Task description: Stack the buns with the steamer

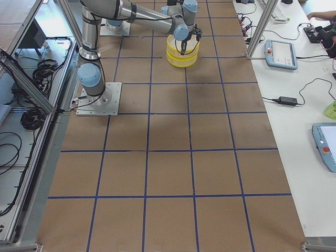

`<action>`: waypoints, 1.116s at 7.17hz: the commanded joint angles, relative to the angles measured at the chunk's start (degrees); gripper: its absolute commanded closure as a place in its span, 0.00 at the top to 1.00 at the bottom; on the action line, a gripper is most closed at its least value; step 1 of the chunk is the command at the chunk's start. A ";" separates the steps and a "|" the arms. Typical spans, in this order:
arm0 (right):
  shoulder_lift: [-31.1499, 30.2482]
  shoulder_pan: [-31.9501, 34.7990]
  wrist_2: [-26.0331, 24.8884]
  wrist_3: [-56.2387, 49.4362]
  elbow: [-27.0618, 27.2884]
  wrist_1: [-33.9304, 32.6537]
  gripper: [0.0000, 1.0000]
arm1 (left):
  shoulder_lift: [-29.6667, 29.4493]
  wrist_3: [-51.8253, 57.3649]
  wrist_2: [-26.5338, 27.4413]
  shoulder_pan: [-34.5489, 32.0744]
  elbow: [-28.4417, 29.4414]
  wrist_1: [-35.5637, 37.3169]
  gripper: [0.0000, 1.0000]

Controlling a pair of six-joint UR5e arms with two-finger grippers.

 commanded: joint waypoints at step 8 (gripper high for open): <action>-0.32 -0.82 -0.53 -1.86 0.02 -0.08 0.09 | 6.28 -21.79 -6.82 -19.92 26.92 -29.70 0.02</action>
